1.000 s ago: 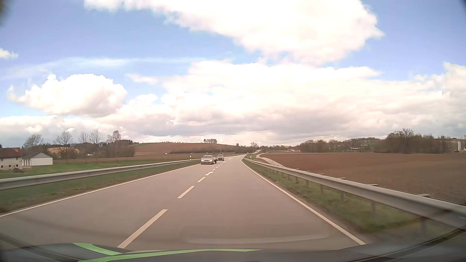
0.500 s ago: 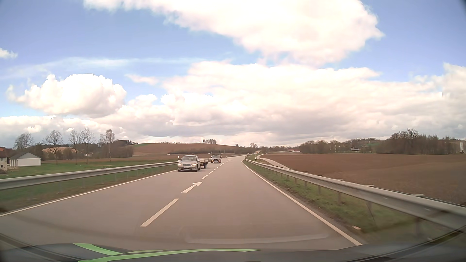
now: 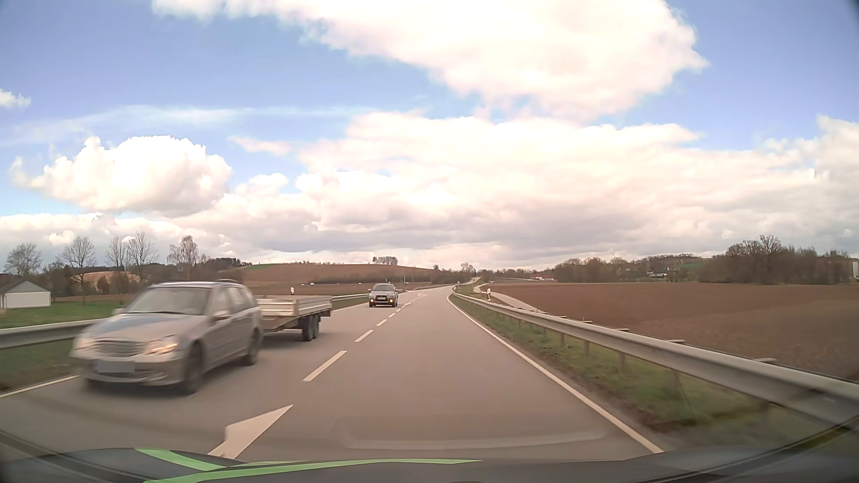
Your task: Follow the waypoints while adhering to traffic rules and regulations
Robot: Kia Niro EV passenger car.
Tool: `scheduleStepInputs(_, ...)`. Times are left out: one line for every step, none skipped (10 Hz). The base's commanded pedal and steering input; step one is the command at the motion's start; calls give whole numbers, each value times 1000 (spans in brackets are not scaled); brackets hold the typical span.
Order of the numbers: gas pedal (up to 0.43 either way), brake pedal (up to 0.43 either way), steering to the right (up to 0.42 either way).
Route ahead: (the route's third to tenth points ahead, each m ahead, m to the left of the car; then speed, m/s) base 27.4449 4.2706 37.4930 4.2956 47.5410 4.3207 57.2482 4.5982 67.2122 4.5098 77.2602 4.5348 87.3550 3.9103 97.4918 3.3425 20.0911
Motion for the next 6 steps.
scheduleStepInputs(189,0,1)
scheduleStepInputs(189,0,1)
scheduleStepInputs(189,0,1)
scheduleStepInputs(189,0,1)
scheduleStepInputs(189,0,2)
scheduleStepInputs(189,0,2)
